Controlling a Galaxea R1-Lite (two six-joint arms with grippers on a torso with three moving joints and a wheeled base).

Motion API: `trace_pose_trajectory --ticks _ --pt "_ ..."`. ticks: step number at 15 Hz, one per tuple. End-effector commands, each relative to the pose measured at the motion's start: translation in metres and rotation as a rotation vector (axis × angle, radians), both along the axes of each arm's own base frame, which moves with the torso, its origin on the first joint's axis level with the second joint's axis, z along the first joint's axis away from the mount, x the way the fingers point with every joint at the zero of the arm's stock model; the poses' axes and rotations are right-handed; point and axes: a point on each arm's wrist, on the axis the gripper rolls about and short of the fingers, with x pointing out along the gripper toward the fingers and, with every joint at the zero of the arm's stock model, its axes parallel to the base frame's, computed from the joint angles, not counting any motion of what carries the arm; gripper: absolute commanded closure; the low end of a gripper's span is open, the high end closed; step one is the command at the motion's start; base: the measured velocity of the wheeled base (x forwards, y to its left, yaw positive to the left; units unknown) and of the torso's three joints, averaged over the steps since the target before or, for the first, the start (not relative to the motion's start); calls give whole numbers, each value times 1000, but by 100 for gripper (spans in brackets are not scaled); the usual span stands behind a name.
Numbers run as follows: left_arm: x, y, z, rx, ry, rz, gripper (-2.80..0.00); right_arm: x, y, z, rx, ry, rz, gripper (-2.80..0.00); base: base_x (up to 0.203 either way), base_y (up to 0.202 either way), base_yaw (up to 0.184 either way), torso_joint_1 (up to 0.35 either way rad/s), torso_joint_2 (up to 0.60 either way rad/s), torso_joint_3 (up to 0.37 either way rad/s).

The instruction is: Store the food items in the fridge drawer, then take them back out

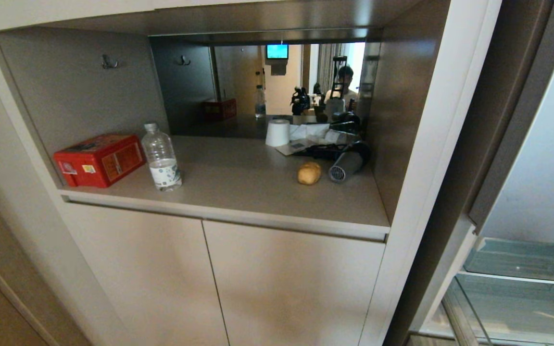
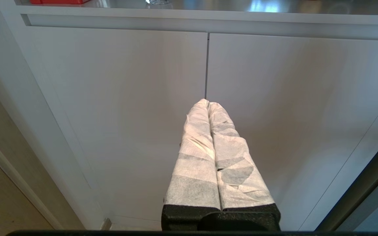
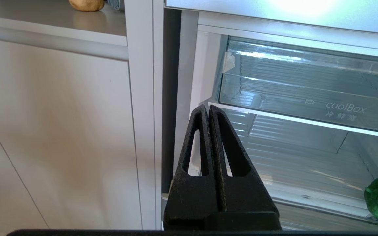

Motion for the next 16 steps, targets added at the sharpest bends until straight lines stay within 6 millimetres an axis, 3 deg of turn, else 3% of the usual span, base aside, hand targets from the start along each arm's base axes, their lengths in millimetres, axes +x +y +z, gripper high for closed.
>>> trace_pose_trajectory --ticks 1,9,16 --pt "0 0 0 0 1 0 0 2 0 -9 0 29 0 0 0 0 0 0 0 0" --pt "0 0 0 0 1 0 0 2 0 -8 46 27 -1 0 1 0 -9 0 0 0" --pt "0 0 0 0 1 0 0 2 0 -8 76 24 -12 0 -1 5 -172 5 2 2"
